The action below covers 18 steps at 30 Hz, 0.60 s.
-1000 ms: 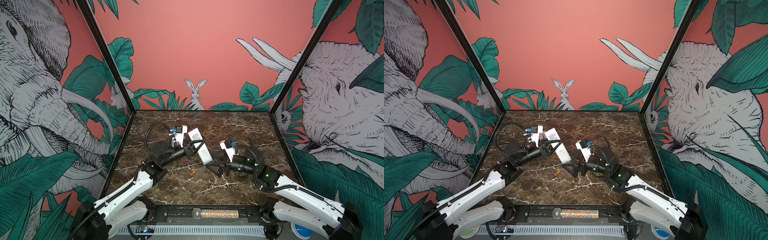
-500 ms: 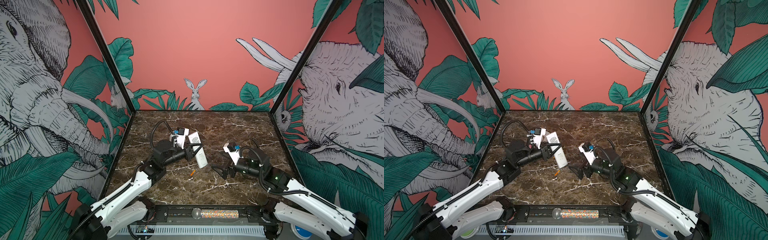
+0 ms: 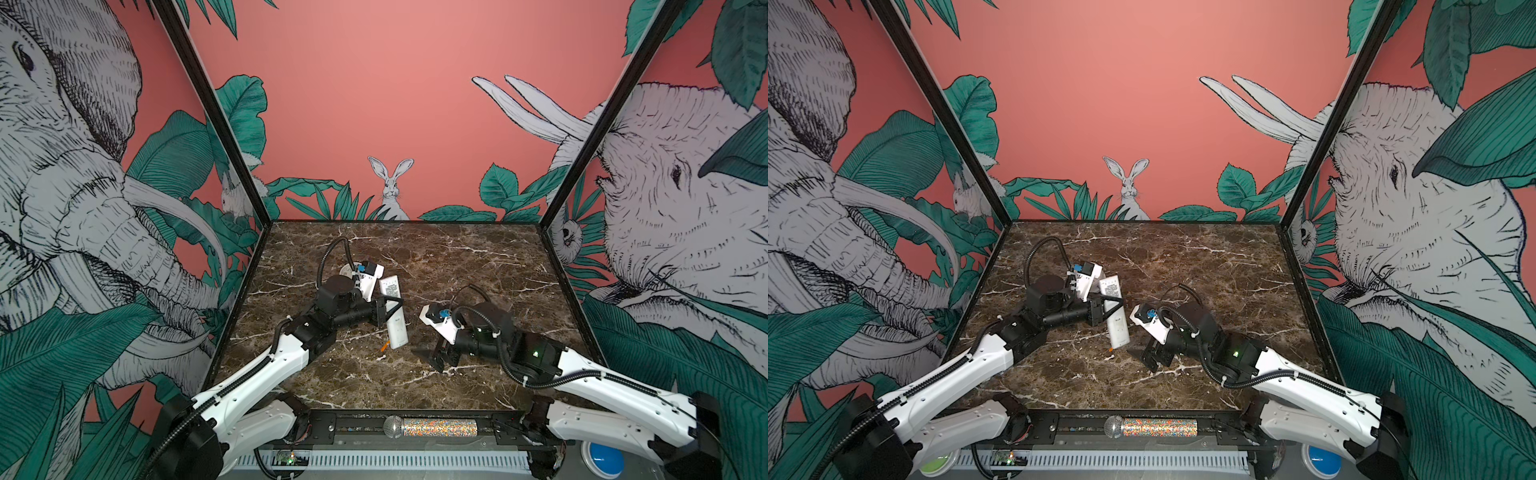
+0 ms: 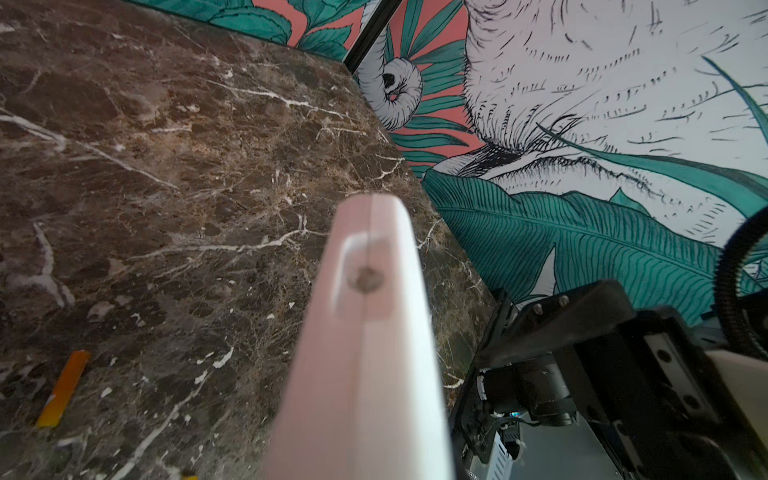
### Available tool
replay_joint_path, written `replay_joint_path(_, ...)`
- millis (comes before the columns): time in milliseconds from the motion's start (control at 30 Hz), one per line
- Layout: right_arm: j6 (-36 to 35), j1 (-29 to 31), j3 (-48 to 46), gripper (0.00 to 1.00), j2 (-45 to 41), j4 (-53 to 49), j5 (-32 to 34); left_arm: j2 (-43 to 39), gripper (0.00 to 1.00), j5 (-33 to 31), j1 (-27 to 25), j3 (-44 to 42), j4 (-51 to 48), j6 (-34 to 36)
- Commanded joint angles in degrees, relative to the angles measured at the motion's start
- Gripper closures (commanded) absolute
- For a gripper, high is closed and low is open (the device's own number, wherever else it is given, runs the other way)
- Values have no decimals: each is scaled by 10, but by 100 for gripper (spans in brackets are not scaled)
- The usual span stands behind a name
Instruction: Load the batteries into the remote control
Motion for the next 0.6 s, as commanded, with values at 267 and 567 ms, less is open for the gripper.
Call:
replay_joint_path(267,-103,59,-6,1,14,5,6,16,100,49,10,14,-15,-6)
replay_joint_path(567,-144,67,-5,5,11,-11,15,34,100,86,10,6,-17,-11)
